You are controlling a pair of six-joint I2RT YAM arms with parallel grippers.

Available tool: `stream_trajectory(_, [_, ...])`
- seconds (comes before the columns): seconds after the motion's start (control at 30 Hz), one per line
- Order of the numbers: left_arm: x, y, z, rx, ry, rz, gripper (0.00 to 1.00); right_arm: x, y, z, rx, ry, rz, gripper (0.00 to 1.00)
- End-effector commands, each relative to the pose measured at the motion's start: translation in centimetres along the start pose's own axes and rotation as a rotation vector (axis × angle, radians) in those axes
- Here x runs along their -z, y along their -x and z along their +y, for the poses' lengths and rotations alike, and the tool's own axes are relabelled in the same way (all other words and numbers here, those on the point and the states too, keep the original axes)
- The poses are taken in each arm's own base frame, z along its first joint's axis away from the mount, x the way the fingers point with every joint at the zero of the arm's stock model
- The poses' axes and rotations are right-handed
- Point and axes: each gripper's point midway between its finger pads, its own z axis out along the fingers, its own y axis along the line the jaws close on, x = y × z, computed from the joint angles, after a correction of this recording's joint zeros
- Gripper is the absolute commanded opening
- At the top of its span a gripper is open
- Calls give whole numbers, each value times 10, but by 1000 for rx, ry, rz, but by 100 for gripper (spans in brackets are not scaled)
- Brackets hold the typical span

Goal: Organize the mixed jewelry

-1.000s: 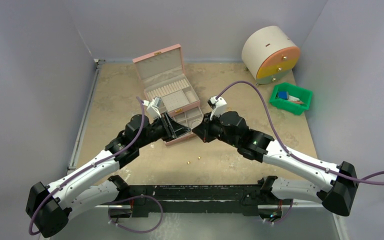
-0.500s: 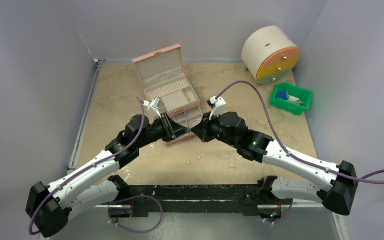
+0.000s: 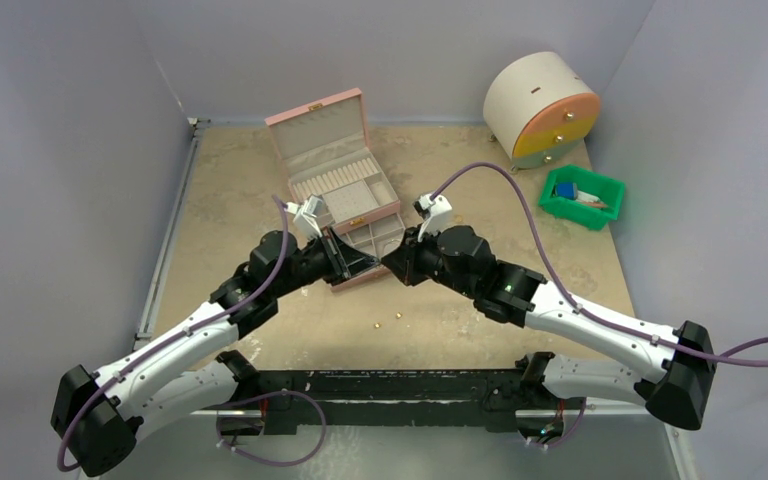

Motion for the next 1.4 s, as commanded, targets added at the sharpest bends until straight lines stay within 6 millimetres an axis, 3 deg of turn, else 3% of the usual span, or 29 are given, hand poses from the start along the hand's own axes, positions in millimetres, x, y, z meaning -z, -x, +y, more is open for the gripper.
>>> stream_trajectory(0.0, [4,6,-9,-17,-37,-29,0,12,36,22,-18,64,-100,16])
stream_trajectory(0.13, [7,7,-6,-42,-32,-38,0,19,33,24,-18,85,-83,31])
stream_trajectory(0.2, [8,6,-7,-54,-37,-37,0,26,22,28,-10,116,-35,35])
stream_trajectory(0.4, [17,1,-17,-125,-99,-13,0,46,21,32,52,172,-13,46])
stream_trajectory(0.73, [39,-11,-56,-246,-273,69,0,77,25,45,-11,458,35,49])
stream_trajectory(0.9, [49,-13,-76,-269,-368,76,0,97,28,72,6,655,13,53])
stream_trajectory(1.1, [67,-11,-107,-286,-509,59,0,100,29,84,-10,744,23,54])
stream_trajectory(1.37, [77,-11,-125,-300,-595,64,0,105,36,96,-41,821,8,54])
